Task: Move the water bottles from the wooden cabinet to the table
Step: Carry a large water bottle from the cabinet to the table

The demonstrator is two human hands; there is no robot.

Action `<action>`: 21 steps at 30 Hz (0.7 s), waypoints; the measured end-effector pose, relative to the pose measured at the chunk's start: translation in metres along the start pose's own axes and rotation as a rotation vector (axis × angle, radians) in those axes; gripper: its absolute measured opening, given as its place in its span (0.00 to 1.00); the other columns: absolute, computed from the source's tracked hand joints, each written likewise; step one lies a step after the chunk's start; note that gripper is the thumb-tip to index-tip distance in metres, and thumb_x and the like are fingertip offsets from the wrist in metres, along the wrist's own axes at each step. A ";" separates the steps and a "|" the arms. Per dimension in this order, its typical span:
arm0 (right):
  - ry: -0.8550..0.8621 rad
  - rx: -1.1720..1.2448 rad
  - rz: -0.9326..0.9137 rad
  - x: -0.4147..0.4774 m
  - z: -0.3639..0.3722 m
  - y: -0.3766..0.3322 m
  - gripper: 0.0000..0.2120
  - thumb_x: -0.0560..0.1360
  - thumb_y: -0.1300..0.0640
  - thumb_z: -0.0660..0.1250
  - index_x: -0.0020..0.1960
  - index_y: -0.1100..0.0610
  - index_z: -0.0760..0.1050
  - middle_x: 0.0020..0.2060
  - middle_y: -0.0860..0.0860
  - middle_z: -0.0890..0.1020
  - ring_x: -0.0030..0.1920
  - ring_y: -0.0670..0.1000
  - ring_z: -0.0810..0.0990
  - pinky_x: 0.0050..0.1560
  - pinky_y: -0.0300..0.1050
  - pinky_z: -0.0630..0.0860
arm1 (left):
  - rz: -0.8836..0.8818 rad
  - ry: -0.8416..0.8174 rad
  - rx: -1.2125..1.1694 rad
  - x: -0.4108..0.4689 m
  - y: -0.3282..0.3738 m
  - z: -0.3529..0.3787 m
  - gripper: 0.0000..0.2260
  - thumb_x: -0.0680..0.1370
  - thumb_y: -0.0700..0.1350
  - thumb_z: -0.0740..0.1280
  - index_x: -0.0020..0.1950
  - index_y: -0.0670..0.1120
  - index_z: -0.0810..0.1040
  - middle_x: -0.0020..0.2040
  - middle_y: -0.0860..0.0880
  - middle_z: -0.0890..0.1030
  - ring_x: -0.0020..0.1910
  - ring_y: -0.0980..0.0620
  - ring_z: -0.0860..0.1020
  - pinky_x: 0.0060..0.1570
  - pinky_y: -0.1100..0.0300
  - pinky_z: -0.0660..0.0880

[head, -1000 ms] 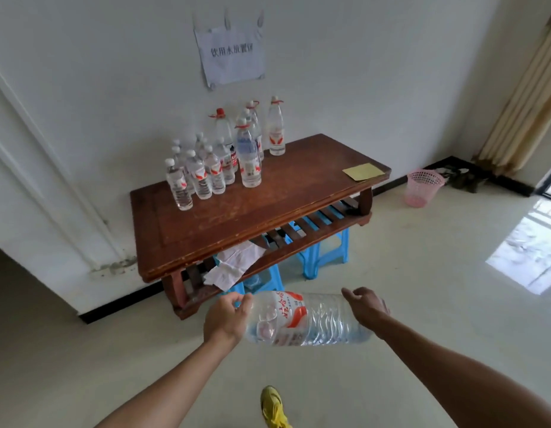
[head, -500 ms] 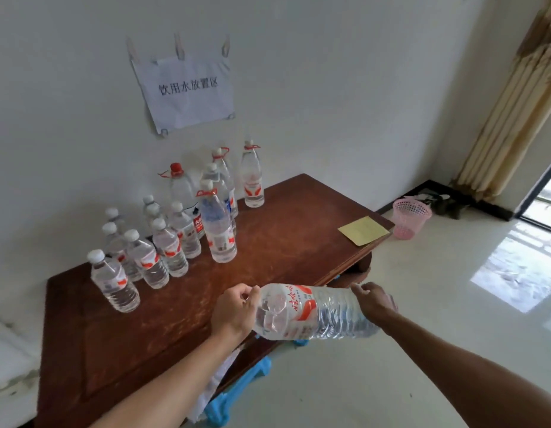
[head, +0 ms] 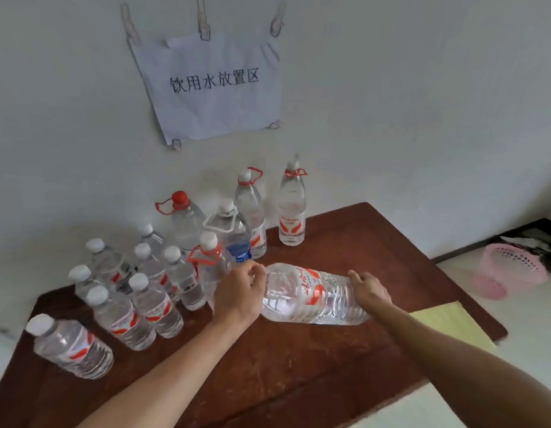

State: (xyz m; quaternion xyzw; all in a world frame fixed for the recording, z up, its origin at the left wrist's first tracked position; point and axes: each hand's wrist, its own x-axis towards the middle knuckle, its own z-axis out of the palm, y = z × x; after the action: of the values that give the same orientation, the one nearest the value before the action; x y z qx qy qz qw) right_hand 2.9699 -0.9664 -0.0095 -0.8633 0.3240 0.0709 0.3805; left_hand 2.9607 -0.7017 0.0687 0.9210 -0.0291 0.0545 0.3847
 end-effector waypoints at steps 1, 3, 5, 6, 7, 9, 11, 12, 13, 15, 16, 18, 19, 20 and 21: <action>-0.025 -0.003 -0.006 0.021 0.003 -0.011 0.24 0.80 0.41 0.53 0.64 0.56 0.74 0.61 0.57 0.79 0.62 0.59 0.76 0.57 0.49 0.70 | -0.007 0.017 0.006 0.015 0.005 0.004 0.11 0.81 0.49 0.60 0.40 0.52 0.75 0.31 0.55 0.77 0.31 0.57 0.75 0.32 0.60 0.66; -0.073 0.019 -0.013 0.049 0.011 -0.032 0.24 0.80 0.41 0.54 0.65 0.56 0.74 0.63 0.57 0.78 0.64 0.60 0.75 0.60 0.49 0.69 | 0.022 0.067 0.036 0.037 0.012 0.004 0.12 0.81 0.47 0.60 0.39 0.49 0.75 0.27 0.55 0.73 0.27 0.58 0.71 0.30 0.60 0.62; -0.137 0.052 0.006 0.083 0.024 -0.054 0.23 0.81 0.43 0.54 0.65 0.57 0.74 0.62 0.58 0.78 0.64 0.60 0.75 0.60 0.49 0.69 | 0.033 0.098 0.101 0.067 0.018 0.007 0.11 0.81 0.46 0.60 0.40 0.47 0.76 0.28 0.55 0.72 0.28 0.57 0.71 0.30 0.59 0.61; -0.176 0.090 0.019 0.093 0.031 -0.065 0.23 0.81 0.44 0.55 0.65 0.58 0.74 0.62 0.58 0.78 0.63 0.60 0.75 0.60 0.48 0.69 | 0.046 0.099 0.136 0.078 0.021 0.006 0.11 0.82 0.47 0.60 0.41 0.46 0.76 0.29 0.54 0.72 0.28 0.56 0.71 0.30 0.59 0.62; -0.211 0.148 0.038 0.101 0.039 -0.075 0.22 0.81 0.45 0.56 0.66 0.59 0.73 0.62 0.58 0.78 0.63 0.59 0.76 0.59 0.47 0.69 | 0.069 0.098 0.164 0.088 0.025 0.005 0.12 0.82 0.47 0.59 0.42 0.46 0.76 0.30 0.53 0.74 0.29 0.54 0.72 0.30 0.57 0.65; -0.291 0.223 0.086 0.124 0.061 -0.095 0.22 0.81 0.46 0.57 0.68 0.59 0.72 0.62 0.58 0.78 0.62 0.59 0.76 0.57 0.45 0.69 | 0.086 0.105 0.245 0.117 0.028 0.004 0.11 0.82 0.48 0.59 0.43 0.46 0.77 0.32 0.51 0.77 0.31 0.51 0.75 0.32 0.55 0.69; -0.326 0.301 0.107 0.130 0.071 -0.104 0.22 0.80 0.45 0.59 0.67 0.58 0.73 0.60 0.57 0.80 0.60 0.59 0.78 0.59 0.47 0.72 | 0.115 0.103 0.294 0.129 0.035 -0.001 0.11 0.81 0.47 0.59 0.43 0.46 0.77 0.33 0.51 0.77 0.32 0.51 0.75 0.34 0.55 0.70; -0.351 0.326 0.121 0.140 0.081 -0.107 0.23 0.79 0.43 0.60 0.66 0.57 0.74 0.58 0.56 0.81 0.58 0.58 0.79 0.61 0.48 0.73 | 0.120 0.095 0.329 0.138 0.036 -0.001 0.12 0.81 0.47 0.59 0.42 0.46 0.76 0.34 0.51 0.77 0.33 0.50 0.75 0.34 0.55 0.69; -0.381 0.347 0.136 0.149 0.090 -0.106 0.24 0.77 0.42 0.61 0.65 0.57 0.75 0.56 0.55 0.82 0.55 0.58 0.81 0.62 0.51 0.75 | 0.125 0.092 0.362 0.145 0.038 -0.001 0.12 0.81 0.47 0.59 0.42 0.45 0.76 0.34 0.50 0.77 0.33 0.49 0.75 0.34 0.55 0.69; -0.426 0.352 0.148 0.176 0.114 -0.101 0.27 0.74 0.38 0.62 0.64 0.56 0.77 0.53 0.54 0.83 0.52 0.57 0.82 0.60 0.56 0.77 | 0.109 0.086 0.434 0.159 0.039 -0.001 0.12 0.81 0.48 0.58 0.43 0.45 0.75 0.37 0.48 0.78 0.35 0.46 0.76 0.35 0.53 0.70; -0.436 0.358 0.145 0.188 0.125 -0.096 0.29 0.73 0.37 0.61 0.64 0.56 0.77 0.52 0.54 0.83 0.52 0.57 0.82 0.60 0.56 0.77 | 0.101 0.080 0.460 0.164 0.039 0.000 0.12 0.81 0.48 0.58 0.43 0.45 0.75 0.38 0.48 0.78 0.36 0.45 0.77 0.35 0.53 0.70; -0.425 0.355 0.173 0.178 0.121 -0.105 0.30 0.73 0.35 0.61 0.63 0.57 0.77 0.53 0.54 0.83 0.53 0.57 0.82 0.60 0.54 0.77 | 0.078 0.057 0.491 0.171 0.040 0.003 0.11 0.81 0.48 0.57 0.45 0.45 0.75 0.40 0.47 0.79 0.39 0.44 0.77 0.36 0.54 0.68; -0.415 0.339 0.170 0.174 0.118 -0.108 0.29 0.74 0.36 0.61 0.61 0.58 0.77 0.53 0.54 0.83 0.53 0.57 0.81 0.58 0.52 0.76 | 0.074 0.048 0.498 0.174 0.042 0.005 0.11 0.82 0.48 0.57 0.46 0.44 0.75 0.41 0.47 0.79 0.39 0.44 0.77 0.36 0.54 0.67; -0.395 0.314 0.148 0.170 0.113 -0.110 0.25 0.76 0.37 0.60 0.57 0.58 0.78 0.51 0.54 0.83 0.51 0.56 0.81 0.55 0.49 0.76 | 0.081 0.046 0.503 0.175 0.045 0.007 0.11 0.82 0.48 0.57 0.46 0.44 0.75 0.41 0.46 0.79 0.39 0.44 0.77 0.36 0.54 0.67; -0.382 0.297 0.126 0.167 0.108 -0.111 0.22 0.77 0.39 0.60 0.52 0.58 0.78 0.48 0.54 0.83 0.48 0.55 0.80 0.49 0.47 0.75 | 0.092 0.048 0.505 0.178 0.048 0.009 0.11 0.81 0.48 0.57 0.45 0.44 0.75 0.40 0.47 0.79 0.38 0.44 0.77 0.35 0.54 0.68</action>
State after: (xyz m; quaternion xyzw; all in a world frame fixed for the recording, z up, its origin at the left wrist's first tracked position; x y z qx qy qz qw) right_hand 3.1819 -0.9193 -0.0792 -0.7469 0.3065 0.2079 0.5523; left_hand 3.1336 -0.7438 0.1184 0.9839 -0.0474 0.0995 0.1404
